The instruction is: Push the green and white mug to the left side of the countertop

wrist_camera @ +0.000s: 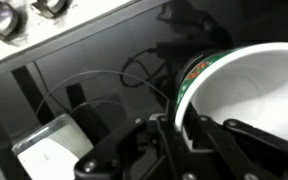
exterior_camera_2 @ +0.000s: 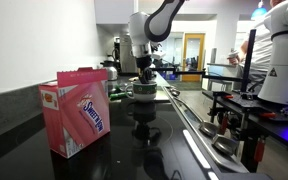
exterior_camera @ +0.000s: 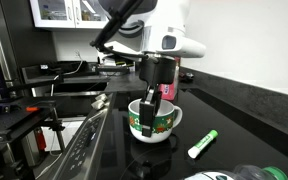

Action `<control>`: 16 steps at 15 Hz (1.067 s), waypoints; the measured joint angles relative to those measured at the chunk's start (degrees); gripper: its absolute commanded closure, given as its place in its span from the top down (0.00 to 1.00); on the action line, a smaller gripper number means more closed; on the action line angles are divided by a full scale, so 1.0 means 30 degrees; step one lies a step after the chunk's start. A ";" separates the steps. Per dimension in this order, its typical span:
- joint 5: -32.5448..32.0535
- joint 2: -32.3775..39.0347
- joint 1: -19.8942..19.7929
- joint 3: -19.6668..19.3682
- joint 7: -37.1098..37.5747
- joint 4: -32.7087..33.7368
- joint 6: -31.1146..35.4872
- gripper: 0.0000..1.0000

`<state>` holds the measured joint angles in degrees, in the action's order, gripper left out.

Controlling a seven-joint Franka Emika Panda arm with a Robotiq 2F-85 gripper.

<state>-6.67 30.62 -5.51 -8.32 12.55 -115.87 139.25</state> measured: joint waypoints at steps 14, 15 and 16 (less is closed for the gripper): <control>0.0026 -0.0698 0.1263 0.1964 -0.1205 -0.0969 0.0029 0.03; 0.0027 -0.0871 0.1490 0.2229 -0.1312 -0.1238 0.0034 0.03; 0.0031 -0.1021 0.1691 0.2494 -0.1472 -0.1501 0.0036 0.03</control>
<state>-6.57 27.56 -0.43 -0.84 8.14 -120.37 139.36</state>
